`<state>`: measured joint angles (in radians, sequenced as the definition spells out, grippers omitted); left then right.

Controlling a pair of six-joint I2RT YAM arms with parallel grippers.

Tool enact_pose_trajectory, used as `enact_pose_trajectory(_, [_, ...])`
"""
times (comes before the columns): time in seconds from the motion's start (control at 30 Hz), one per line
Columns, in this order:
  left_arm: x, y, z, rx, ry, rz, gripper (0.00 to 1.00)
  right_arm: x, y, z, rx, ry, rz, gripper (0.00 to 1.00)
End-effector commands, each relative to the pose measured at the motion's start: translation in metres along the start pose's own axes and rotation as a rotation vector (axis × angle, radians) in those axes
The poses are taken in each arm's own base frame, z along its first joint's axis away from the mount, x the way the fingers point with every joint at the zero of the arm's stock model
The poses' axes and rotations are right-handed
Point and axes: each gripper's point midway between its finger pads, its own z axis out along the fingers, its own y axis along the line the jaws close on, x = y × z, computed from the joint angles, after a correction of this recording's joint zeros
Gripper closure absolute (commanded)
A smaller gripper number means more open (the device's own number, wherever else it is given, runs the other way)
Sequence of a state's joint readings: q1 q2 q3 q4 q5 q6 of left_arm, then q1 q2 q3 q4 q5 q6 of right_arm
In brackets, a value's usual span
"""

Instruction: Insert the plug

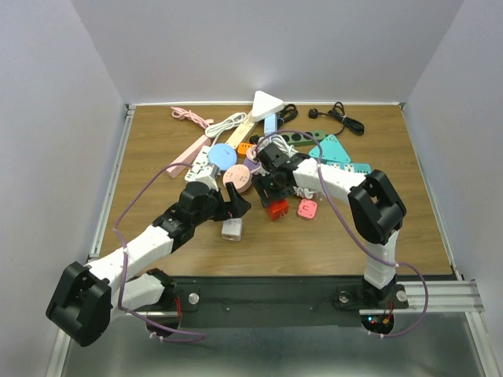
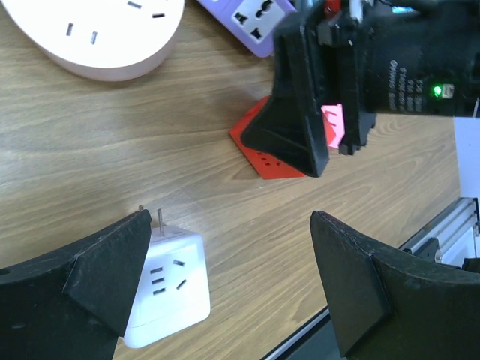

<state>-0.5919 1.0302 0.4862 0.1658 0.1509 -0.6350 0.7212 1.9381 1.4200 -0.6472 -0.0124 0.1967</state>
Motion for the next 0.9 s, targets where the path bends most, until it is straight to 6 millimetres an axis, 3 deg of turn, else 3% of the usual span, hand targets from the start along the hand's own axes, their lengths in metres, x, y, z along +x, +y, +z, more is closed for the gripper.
enact_pose_trajectory(0.0, [-0.014, -0.026, -0.001, 0.1, -0.046, 0.054, 0.01, -0.028, 0.012, -0.02, -0.03, -0.055, 0.005, 0.89])
enact_pose_trajectory(0.1, [-0.023, -0.042, 0.0, 0.121, -0.072, 0.075, 0.01, -0.049, 0.016, -0.038, -0.029, -0.123, 0.042, 1.0])
enact_pose_trajectory(0.2, [-0.025, -0.051, 0.007, 0.128, -0.068, 0.07, 0.01, -0.086, 0.018, -0.07, -0.011, -0.251, 0.144, 1.0])
enact_pose_trajectory(0.37, [-0.037, -0.059, 0.016, 0.136, -0.106, 0.0, 0.01, -0.116, 0.03, -0.111, -0.092, -0.414, 0.266, 1.0])
enact_pose_trajectory(0.63, [-0.072, -0.062, 0.007, 0.113, -0.265, -0.095, 0.01, -0.117, 0.038, -0.139, -0.177, -0.516, 0.359, 1.0])
enact_pose_trajectory(0.77, [-0.087, -0.081, 0.001, 0.189, -0.312, -0.106, 0.01, -0.11, 0.04, -0.142, -0.202, -0.519, 0.376, 1.0])
enact_pose_trajectory(0.87, [-0.086, -0.099, -0.005, 0.285, -0.295, -0.109, 0.01, -0.109, 0.039, -0.142, -0.204, -0.526, 0.389, 1.0])
